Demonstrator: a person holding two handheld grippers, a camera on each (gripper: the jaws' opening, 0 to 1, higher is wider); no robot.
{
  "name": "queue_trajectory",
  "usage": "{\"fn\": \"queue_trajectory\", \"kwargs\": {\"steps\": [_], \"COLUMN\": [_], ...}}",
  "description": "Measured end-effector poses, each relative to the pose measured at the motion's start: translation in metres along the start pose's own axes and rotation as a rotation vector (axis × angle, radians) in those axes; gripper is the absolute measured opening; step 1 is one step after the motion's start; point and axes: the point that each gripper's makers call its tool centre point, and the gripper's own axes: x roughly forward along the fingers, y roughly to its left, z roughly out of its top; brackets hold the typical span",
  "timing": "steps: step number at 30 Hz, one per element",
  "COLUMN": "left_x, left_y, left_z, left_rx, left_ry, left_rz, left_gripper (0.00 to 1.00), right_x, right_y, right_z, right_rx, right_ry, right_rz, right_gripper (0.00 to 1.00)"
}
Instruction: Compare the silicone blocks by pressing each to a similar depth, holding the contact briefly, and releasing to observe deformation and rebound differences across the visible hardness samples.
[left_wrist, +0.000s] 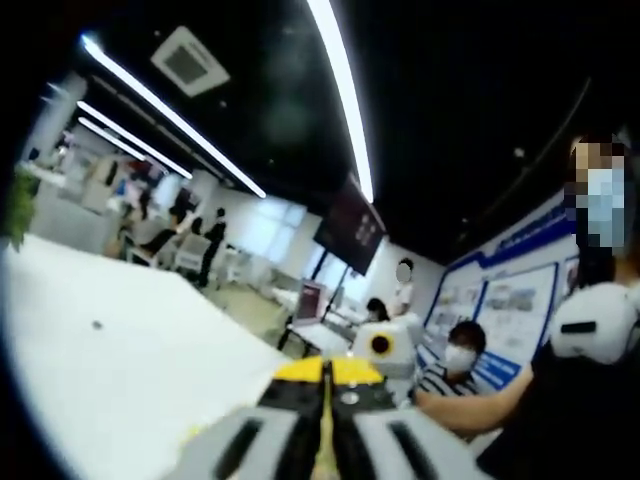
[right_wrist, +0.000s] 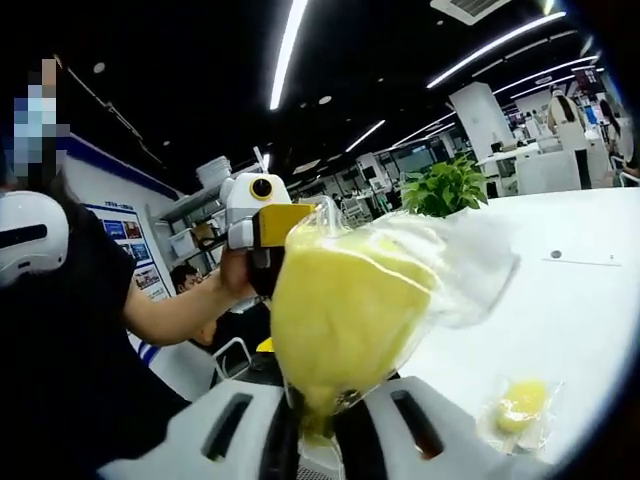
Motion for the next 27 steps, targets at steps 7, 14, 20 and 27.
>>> {"fn": "queue_trajectory", "kwargs": {"steps": [7,14,20,27], "left_x": [0.0,-0.0018,-0.0026,-0.0042], "left_y": [0.0003,0.0002,-0.0009,0.0005], "left_z": [-0.0008,0.0002,0.0015,0.0012], "left_rx": [0.008,0.01,0.01,-0.004], "left_ry": [0.001,-0.011,-0.02,-0.027], "left_rz": [0.005,0.008,0.001,0.005], "left_gripper": [0.0,0.0,0.0,0.0], "right_x": [0.0005,0.0021,0.0024,0.0034], "right_y": [-0.0011,0.0,0.0008,0.0007], "right_z": [-0.0001,0.0006,0.0012,0.0007], "right_rx": [0.01,0.007,0.012,0.003], "right_ry": [-0.002,0.0,-0.006,0.0], "right_rz": [0.001,-0.003,-0.003,-0.013], "right_gripper": [0.02,0.02,0.02,0.02]}}
